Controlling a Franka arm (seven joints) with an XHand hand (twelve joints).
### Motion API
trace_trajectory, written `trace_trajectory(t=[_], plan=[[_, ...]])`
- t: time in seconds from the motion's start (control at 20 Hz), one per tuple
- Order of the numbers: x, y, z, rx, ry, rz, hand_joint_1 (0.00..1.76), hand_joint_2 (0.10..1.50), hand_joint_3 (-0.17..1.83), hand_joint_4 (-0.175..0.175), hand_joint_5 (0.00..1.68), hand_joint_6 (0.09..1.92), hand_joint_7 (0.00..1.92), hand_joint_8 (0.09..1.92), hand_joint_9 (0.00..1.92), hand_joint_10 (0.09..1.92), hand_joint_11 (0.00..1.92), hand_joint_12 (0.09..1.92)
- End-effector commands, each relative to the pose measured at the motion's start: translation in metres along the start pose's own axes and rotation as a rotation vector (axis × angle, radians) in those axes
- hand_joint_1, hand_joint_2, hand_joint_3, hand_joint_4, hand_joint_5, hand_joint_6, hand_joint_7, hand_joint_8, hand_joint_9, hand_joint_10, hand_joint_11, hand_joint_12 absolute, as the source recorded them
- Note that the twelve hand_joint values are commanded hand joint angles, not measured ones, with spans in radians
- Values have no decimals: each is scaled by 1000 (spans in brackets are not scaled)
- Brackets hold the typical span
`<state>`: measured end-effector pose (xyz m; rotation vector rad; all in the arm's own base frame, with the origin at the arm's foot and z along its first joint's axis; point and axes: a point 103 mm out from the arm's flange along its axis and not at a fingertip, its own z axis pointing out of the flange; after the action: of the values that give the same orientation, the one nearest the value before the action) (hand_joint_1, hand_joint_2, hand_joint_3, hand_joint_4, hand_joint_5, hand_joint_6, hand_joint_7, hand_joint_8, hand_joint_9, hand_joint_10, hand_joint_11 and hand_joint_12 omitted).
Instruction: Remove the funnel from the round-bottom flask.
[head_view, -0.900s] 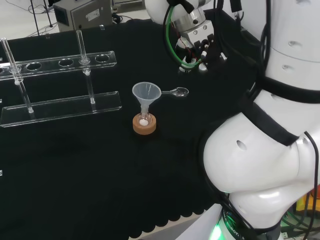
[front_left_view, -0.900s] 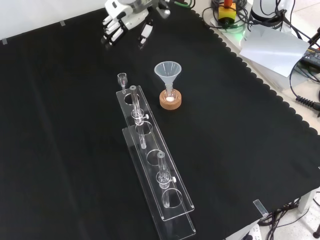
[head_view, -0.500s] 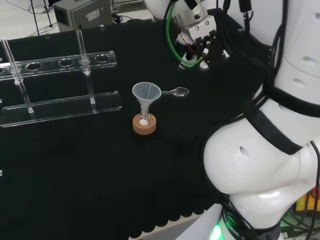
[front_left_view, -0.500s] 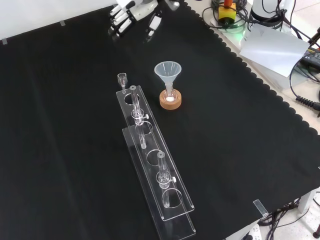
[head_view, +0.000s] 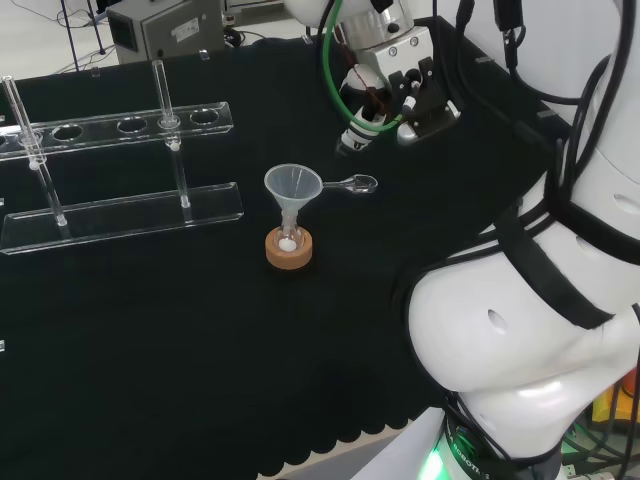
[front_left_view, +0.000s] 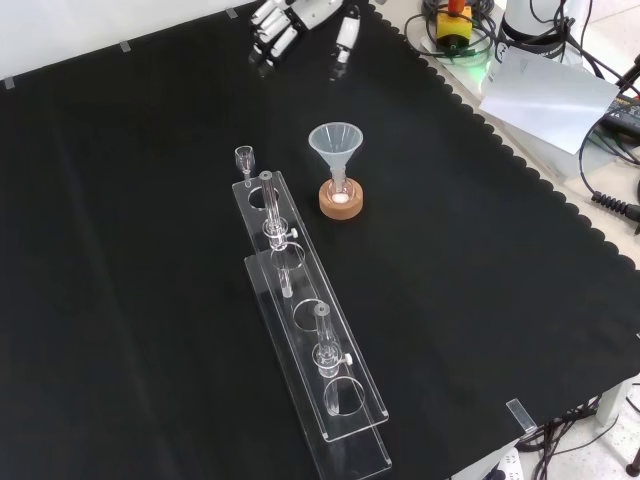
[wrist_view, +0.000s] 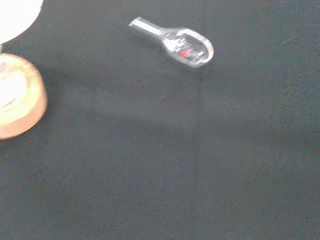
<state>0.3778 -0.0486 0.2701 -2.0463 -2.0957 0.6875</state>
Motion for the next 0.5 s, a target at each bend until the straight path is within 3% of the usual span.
trace_trajectory(t=[0.05,0.5], plan=[[30,-19,-1,62,31,-89,529,906,-174,-84,102,87,0,493,126,783,16,1471],[57,-10,-6,58,18,-145,444,817,-148,-88,0,87,0,254,20,838,46,1497]])
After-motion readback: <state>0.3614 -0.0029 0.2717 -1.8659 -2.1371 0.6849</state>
